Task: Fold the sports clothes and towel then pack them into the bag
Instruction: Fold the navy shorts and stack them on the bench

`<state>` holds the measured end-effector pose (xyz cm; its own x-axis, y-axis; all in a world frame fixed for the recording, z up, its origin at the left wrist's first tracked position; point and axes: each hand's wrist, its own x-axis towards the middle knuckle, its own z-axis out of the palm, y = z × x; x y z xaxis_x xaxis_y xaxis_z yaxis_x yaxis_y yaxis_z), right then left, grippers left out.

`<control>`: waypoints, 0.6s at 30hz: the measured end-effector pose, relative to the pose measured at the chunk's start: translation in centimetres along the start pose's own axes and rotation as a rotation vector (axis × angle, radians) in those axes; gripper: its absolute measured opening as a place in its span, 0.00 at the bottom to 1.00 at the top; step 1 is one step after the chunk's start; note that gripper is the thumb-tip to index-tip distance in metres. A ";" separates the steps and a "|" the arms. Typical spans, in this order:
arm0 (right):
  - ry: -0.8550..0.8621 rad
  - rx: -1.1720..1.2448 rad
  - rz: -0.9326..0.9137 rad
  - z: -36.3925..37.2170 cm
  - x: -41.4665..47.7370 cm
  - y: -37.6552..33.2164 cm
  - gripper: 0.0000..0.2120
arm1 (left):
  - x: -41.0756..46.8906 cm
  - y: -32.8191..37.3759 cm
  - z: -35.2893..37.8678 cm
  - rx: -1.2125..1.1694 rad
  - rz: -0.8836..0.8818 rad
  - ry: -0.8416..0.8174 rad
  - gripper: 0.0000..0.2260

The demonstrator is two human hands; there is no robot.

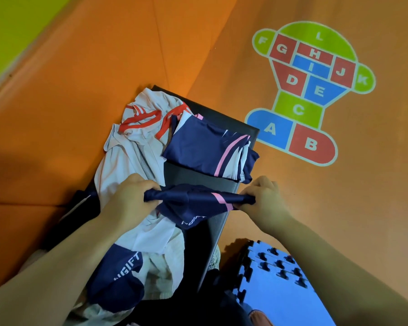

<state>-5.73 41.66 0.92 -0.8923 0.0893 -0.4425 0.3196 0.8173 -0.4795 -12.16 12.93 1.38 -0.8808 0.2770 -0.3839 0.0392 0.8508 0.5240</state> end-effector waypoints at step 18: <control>-0.025 0.613 0.173 -1.8 10.9 1.8 0.04 | 14.5 0.7 -1.8 -0.461 -0.132 -0.021 0.13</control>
<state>-15.44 45.15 -3.40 -0.8058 0.1716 -0.5667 0.5898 0.3173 -0.7426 -25.75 16.72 -2.50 -0.8542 0.1928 -0.4829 -0.2900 0.5942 0.7502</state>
